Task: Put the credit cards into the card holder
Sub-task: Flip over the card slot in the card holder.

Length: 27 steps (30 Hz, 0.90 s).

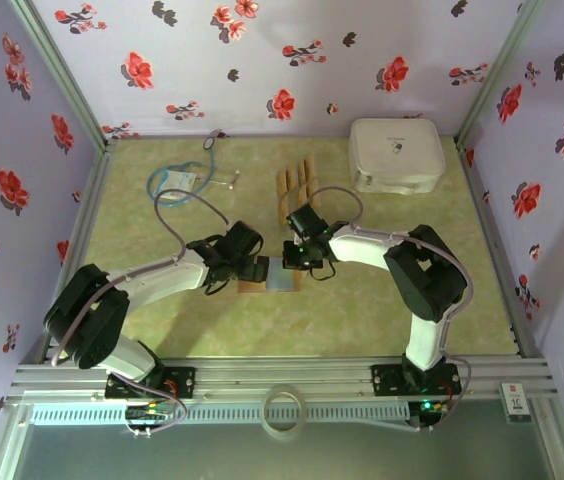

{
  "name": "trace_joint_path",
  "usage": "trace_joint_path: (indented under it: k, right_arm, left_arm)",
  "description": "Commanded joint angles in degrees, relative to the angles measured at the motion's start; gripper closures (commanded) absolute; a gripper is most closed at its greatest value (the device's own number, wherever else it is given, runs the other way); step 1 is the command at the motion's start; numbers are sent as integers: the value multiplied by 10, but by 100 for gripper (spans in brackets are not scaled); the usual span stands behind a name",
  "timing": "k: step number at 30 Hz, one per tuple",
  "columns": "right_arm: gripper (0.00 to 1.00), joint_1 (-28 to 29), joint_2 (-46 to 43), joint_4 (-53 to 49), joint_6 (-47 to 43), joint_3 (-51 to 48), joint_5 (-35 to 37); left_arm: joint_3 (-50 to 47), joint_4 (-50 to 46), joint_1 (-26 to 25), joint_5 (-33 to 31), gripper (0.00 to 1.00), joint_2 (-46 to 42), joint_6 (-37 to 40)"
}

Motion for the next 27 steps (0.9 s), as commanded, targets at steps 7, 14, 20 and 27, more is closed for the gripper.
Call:
trace_joint_path:
  k: [7,14,20,27]
  right_arm:
    - [100,6,19,33,19,9,-29]
    - [100,10,25,40,24,9,-31]
    - [100,11,22,47,28,1,-32]
    - [100,11,21,52,31,-5,-33]
  left_arm:
    - [-12,33,-13,1,0,8,-8]
    - [-26,60,-23,3,0,19,-3]
    - [-35,85,-34,2,0,31,6]
    - [-38,94,-38,-1,0,49,11]
